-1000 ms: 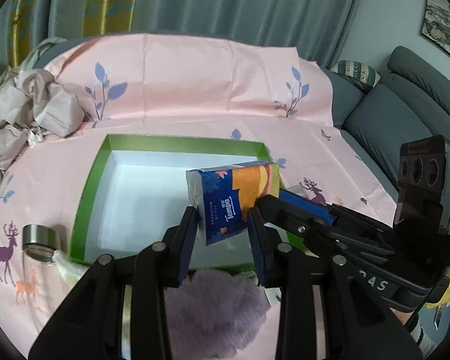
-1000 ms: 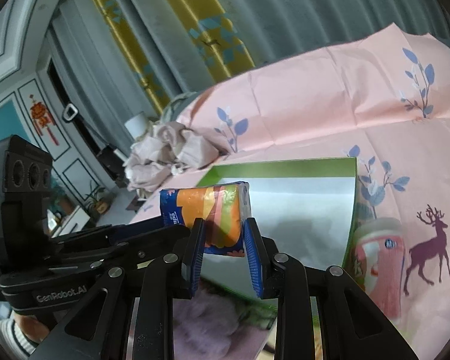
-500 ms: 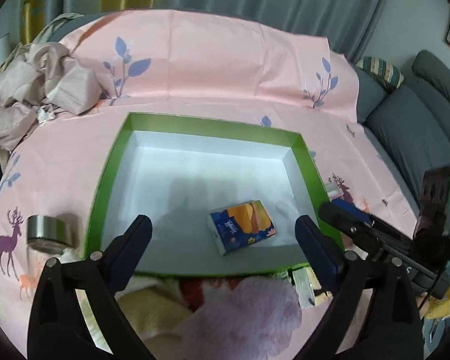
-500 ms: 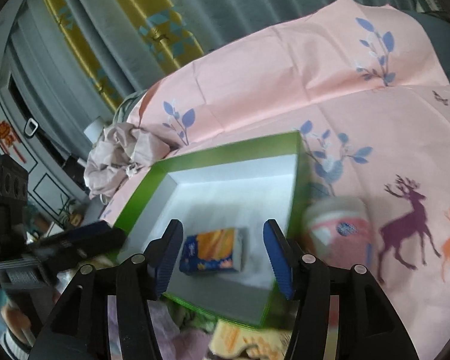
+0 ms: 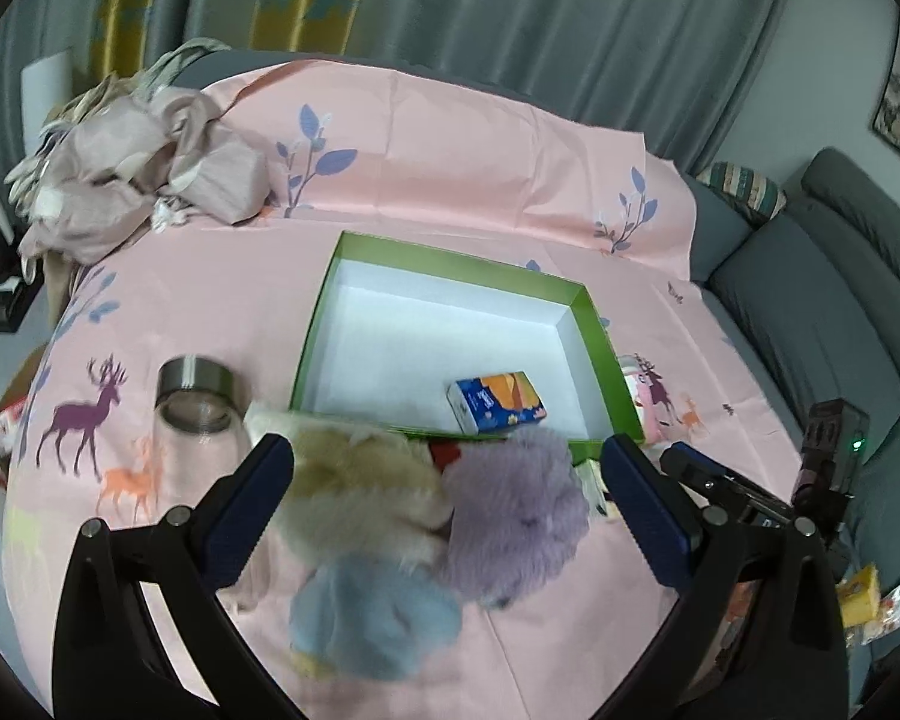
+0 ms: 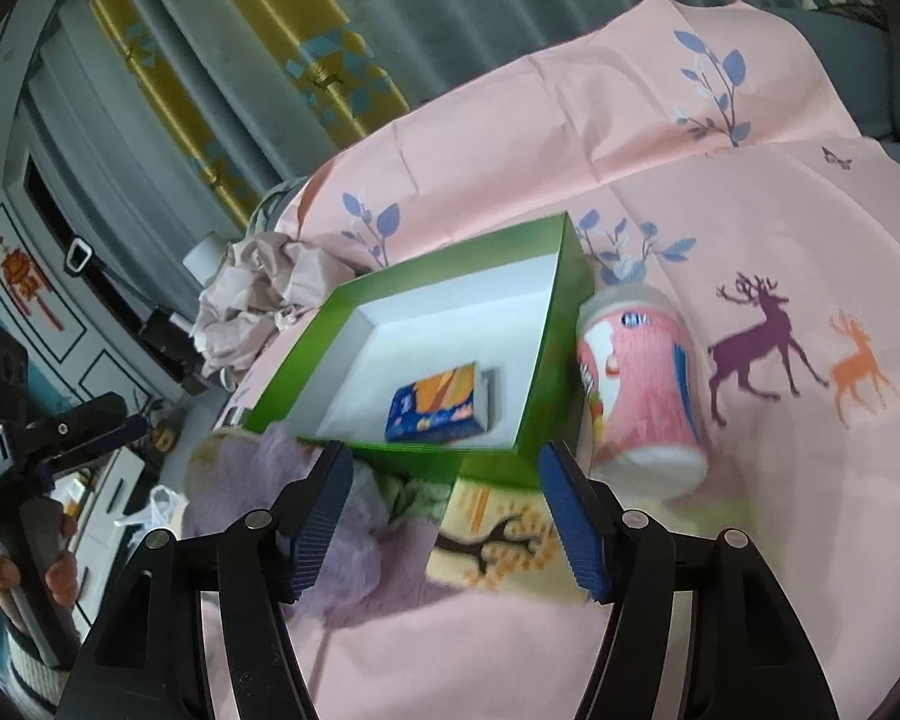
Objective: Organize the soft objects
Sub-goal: 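Move the right gripper to the purple mesh bath puff and grasp it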
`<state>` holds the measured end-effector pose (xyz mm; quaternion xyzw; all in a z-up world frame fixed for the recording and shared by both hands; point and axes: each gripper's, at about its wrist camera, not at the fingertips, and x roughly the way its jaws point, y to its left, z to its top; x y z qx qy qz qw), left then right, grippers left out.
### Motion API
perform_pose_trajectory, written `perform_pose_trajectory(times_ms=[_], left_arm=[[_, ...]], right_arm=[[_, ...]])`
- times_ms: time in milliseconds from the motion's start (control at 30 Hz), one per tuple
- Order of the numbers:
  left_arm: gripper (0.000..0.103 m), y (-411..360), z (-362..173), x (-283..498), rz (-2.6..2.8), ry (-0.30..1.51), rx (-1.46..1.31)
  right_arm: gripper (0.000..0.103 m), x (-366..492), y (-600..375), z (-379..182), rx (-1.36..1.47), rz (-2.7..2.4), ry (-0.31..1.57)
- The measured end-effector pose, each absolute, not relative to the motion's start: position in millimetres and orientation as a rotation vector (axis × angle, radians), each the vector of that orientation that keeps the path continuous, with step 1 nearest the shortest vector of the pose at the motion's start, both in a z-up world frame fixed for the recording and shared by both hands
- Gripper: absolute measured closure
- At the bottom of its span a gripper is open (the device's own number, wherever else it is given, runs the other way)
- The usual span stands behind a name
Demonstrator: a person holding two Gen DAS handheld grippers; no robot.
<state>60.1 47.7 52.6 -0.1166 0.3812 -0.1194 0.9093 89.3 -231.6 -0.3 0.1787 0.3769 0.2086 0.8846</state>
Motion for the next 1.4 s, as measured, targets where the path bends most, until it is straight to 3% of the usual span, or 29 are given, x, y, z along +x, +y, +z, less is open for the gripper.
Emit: perform_pose_trajectory(times_ms=[433,867,1233,1400], left_arm=[[0.001,64.0,37.1,1.6,-0.259,0.762,-0.302],[0.001,12.9,12.7,5.5,-0.408,0.788,-0.206],[0.002,-5.1,3.2,38.6,-0.391,0.799,-0.125],[0.015,-4.4,-5.8,56.5,-0.373,0.829,-0.118]], right_arm=[[0.036,48.0,-214.4,0.0,0.295,0.464,0.784],[0.036,22.2,-170.5,-15.1,0.128,0.530,0.783],[0.036,40.4,-154.6,-31.7,0.150,0.566,0.808],[0.036,50.6,-148.5,-33.8,0.162,0.582,0.797]])
